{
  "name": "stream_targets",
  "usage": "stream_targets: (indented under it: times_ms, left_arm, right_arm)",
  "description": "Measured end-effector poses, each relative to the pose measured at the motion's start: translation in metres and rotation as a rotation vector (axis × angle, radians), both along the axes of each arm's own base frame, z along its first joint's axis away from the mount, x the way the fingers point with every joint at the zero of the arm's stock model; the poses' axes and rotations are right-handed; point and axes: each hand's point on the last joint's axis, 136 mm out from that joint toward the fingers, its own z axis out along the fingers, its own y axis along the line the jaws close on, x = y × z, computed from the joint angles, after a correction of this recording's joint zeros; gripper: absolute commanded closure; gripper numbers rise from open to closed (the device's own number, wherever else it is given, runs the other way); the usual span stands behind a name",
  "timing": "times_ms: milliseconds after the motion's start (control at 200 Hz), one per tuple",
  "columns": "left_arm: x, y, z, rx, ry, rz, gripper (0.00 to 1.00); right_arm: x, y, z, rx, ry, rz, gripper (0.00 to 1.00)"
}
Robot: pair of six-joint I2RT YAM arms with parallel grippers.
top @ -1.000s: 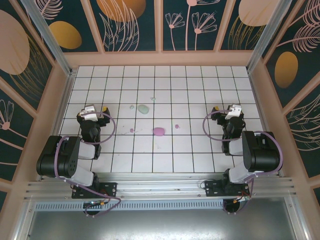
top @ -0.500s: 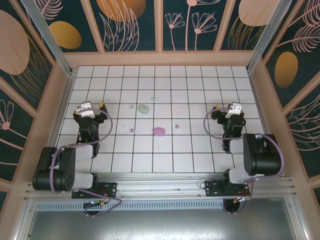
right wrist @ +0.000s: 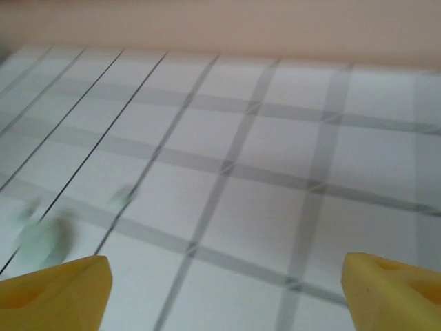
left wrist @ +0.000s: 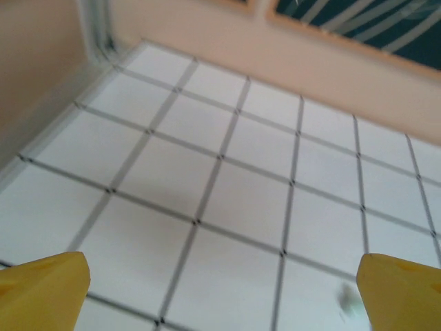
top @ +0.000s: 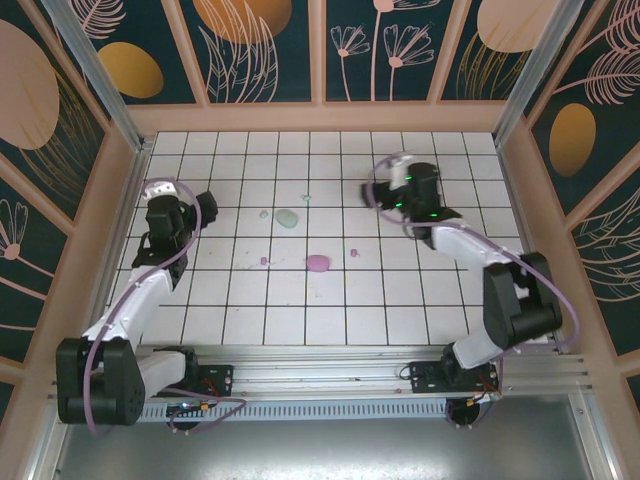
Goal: Insert wireless bluetooth earbuds into charging case
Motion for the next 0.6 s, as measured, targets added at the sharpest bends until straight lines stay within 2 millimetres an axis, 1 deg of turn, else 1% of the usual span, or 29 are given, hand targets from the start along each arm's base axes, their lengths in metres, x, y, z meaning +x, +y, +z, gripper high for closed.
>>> stream_targets:
  times_ms: [45,90,125,195,245,295,375,405,470,601]
  left_arm:
    - [-0.010,-0.011,-0.009,-0.044,0.029,-0.049,0.11]
    - [-0.020,-0.019,-0.017,-0.081,0.056,-0.089,0.14]
    - [-0.025,-0.027,-0.021,-0.119,0.070,-0.117,0.15]
    - [-0.040,-0.043,-0.031,-0.181,0.101,-0.183,0.16]
    - [-0.051,-0.055,-0.039,-0.212,0.121,-0.225,0.16]
    - [-0.062,-0.068,-0.047,-0.242,0.141,-0.271,0.17]
    - [-0.077,-0.089,-0.057,-0.279,0.169,-0.340,0.16]
    - [-0.082,-0.097,-0.061,-0.293,0.179,-0.364,0.17]
    - [-0.088,-0.115,-0.065,-0.314,0.195,-0.419,0.17]
    - [-0.090,-0.146,-0.069,-0.327,0.206,-0.506,0.17]
  right_arm:
    - [-0.019,0.036,-0.024,-0.017,0.072,0.118,0.23]
    - [-0.038,0.061,-0.048,-0.037,0.140,0.212,0.25]
    - [-0.055,0.076,-0.065,-0.054,0.192,0.279,0.25]
    - [-0.080,0.093,-0.086,-0.072,0.268,0.377,0.25]
    - [-0.094,0.101,-0.094,-0.086,0.295,0.433,0.25]
    - [-0.104,0.107,-0.096,-0.106,0.298,0.478,0.25]
    - [-0.112,0.114,-0.096,-0.144,0.272,0.532,0.24]
    - [-0.114,0.116,-0.096,-0.162,0.260,0.551,0.26]
    - [-0.118,0.118,-0.097,-0.203,0.233,0.582,0.28]
    - [-0.125,0.119,-0.102,-0.279,0.202,0.629,0.28]
